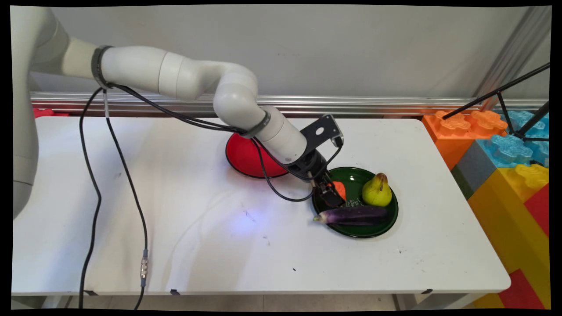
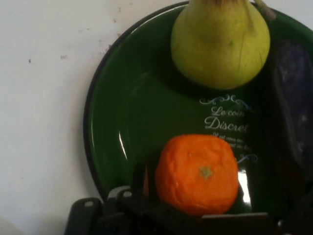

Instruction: Pick up the mandarin from the green plate, then place the picked object on the table

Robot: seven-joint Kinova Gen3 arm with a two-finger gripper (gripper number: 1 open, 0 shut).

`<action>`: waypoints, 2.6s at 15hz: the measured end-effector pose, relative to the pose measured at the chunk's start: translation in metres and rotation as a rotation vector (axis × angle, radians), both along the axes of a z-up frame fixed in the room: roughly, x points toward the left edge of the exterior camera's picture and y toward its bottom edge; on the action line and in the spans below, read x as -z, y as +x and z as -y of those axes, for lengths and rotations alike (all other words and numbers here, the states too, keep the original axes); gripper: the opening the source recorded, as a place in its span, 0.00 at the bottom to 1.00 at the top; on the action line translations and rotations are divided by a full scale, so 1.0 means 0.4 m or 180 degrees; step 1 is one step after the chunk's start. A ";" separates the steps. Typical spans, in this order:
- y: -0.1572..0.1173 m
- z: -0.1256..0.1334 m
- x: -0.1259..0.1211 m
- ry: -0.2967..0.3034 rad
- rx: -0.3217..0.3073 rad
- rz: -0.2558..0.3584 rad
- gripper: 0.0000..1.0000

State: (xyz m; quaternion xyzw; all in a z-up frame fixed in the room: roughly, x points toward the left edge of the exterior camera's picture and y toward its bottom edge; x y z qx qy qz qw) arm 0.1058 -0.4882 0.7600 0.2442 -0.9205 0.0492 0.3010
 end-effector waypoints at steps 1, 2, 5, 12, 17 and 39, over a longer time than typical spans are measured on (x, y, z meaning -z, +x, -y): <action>-0.002 0.003 0.007 -0.0024 0.0014 -0.0008 1.00; -0.003 0.005 0.011 -0.0042 0.0021 -0.0014 1.00; -0.005 0.010 0.020 -0.0094 0.0035 -0.0019 1.00; -0.006 0.005 0.031 -0.0155 0.0169 0.0037 0.00; -0.012 0.000 0.024 -0.0175 0.0190 0.0036 0.00; 0.244 -0.114 -0.255 0.0155 0.0282 -0.0034 0.00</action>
